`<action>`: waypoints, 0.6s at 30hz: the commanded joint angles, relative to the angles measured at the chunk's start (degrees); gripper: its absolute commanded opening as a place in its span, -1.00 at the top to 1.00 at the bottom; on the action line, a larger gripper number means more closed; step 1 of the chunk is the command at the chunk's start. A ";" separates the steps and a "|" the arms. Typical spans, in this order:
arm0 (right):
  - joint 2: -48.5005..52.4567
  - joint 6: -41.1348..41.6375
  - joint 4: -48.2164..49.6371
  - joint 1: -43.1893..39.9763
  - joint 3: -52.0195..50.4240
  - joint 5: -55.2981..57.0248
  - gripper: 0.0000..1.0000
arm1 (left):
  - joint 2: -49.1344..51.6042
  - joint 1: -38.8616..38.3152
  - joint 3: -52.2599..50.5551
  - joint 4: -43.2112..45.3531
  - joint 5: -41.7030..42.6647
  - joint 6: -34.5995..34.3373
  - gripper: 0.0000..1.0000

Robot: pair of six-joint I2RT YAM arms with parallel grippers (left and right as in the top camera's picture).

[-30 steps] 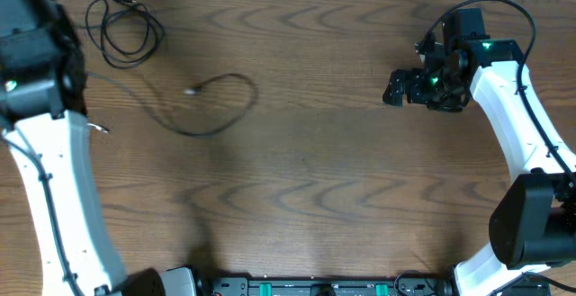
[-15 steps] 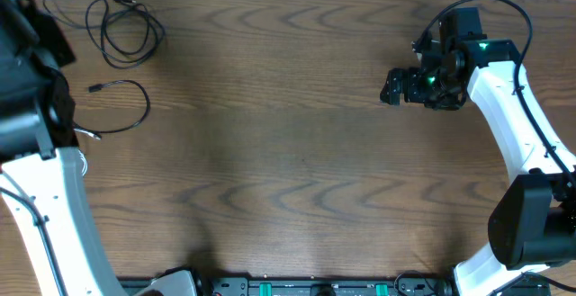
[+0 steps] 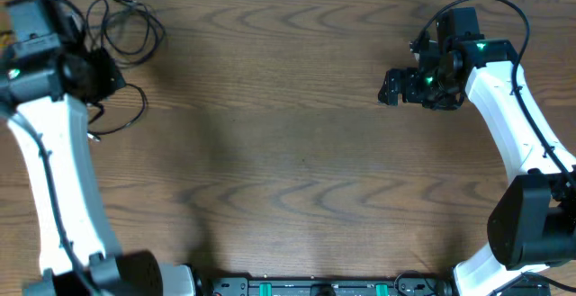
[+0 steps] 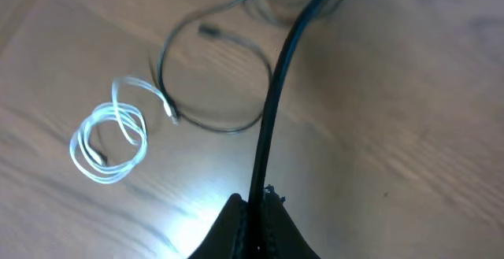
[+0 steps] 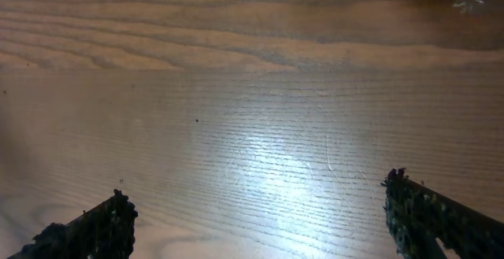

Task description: Untangle cables

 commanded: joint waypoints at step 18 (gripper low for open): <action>-0.20 -0.46 0.35 0.50 -0.35 -0.50 -0.98 | 7.43 1.77 -11.65 6.97 -1.42 -9.31 0.85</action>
